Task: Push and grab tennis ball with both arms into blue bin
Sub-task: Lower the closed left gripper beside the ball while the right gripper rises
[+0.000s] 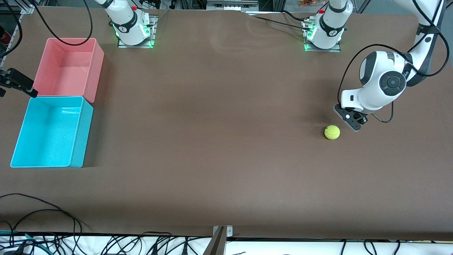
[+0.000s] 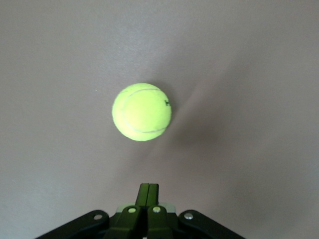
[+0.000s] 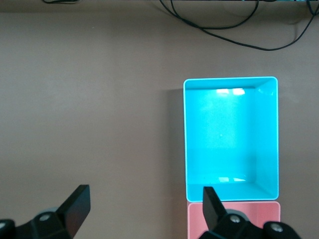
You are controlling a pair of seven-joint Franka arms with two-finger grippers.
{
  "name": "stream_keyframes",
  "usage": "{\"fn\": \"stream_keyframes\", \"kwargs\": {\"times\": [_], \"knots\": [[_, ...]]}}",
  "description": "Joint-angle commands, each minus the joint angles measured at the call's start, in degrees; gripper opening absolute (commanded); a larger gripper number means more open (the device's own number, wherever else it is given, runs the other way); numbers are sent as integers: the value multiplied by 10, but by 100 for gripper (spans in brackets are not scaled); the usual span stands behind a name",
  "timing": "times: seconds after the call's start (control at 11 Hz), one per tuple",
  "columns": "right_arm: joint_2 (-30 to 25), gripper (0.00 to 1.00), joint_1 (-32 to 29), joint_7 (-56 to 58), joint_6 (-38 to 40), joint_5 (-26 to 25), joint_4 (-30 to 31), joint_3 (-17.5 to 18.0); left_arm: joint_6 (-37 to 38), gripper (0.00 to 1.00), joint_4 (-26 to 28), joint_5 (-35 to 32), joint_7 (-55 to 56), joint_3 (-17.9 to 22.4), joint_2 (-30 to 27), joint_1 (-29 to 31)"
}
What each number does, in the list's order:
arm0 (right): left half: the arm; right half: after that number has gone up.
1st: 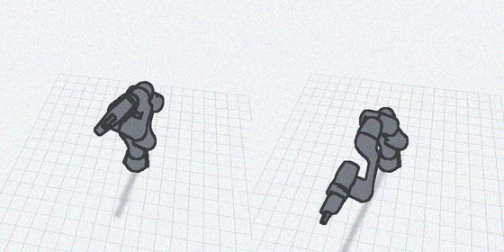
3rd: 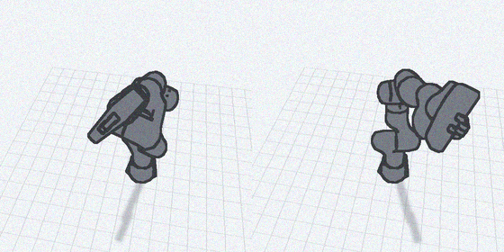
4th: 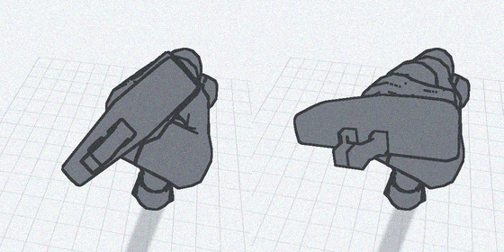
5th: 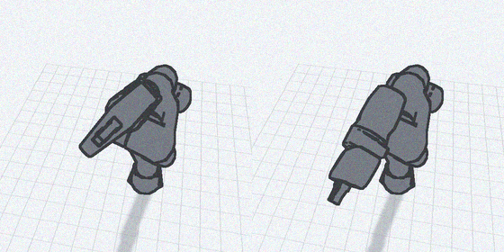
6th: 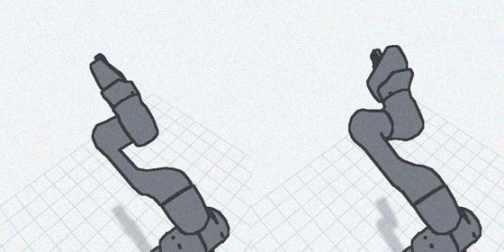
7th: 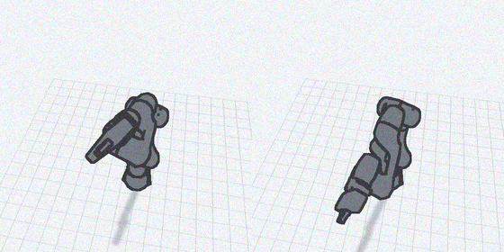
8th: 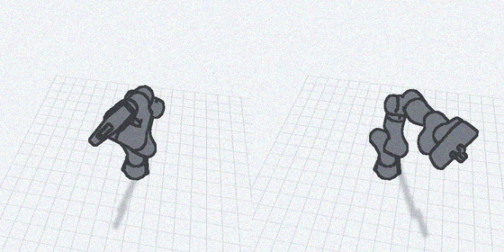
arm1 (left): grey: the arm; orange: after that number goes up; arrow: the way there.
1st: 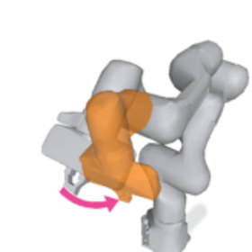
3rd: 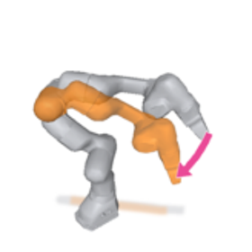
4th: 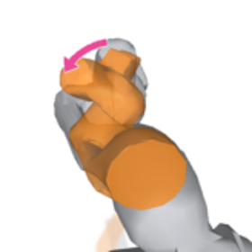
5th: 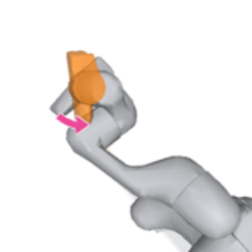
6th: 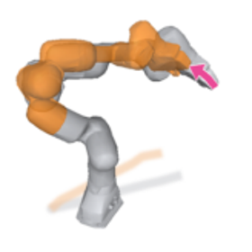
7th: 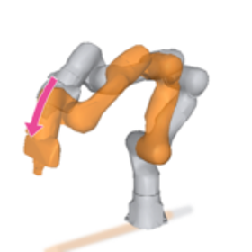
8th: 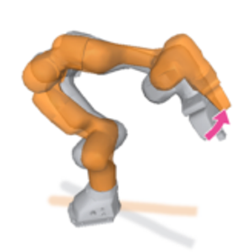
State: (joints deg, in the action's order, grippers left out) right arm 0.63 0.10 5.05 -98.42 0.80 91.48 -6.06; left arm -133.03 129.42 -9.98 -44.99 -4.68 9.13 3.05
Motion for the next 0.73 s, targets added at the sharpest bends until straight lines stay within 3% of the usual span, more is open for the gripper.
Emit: {"fn": "stream_keyframes", "kwargs": {"times": [0.0,0.64], "knots": [[3,100,-2,3,10,7,-10,3,-84,0,0,3,-148,30,30,7],[11,100,37,7,16,3,-10,25,-120,0,-10,142,-392,31,94,18]]}}
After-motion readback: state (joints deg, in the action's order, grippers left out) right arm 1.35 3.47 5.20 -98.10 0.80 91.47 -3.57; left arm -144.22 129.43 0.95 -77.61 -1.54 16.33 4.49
